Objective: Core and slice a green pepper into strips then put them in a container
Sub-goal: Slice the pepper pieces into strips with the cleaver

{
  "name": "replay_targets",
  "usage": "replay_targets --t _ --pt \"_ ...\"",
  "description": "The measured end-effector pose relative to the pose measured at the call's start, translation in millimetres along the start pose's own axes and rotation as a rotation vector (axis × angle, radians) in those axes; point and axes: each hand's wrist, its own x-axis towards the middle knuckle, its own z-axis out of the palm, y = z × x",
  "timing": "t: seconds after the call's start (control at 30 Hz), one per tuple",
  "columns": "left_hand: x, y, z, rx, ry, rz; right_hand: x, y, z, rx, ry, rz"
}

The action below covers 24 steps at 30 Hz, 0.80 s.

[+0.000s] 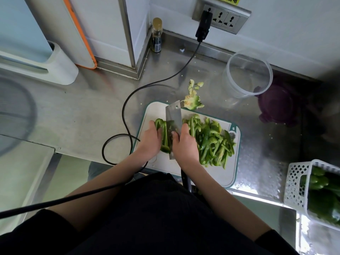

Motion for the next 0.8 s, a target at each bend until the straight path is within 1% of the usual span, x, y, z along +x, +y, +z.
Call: replay_targets --t 0.2,0.37,0.47,0.67,0.8 --pt "1 3 -1 0.016 -0.012 -0.033 -1 -6 8 -0.113 0.0 0.005" --pt "0 3 -1 0.034 -0.027 -0.022 1 -7 19 -0.288 -0.002 0.004" --pt "1 2 -1 0.03 -0.051 -0.011 4 -7 21 -0.314 -0.023 0.023" --pt "1 -1 -3 0.011 -0.096 -0.001 7 -16 20 -0.369 -0.07 0.001" --pt "-1 -1 -3 -0.027 -0.073 -0.015 13 -20 21 -0.371 -0.076 -0.014"
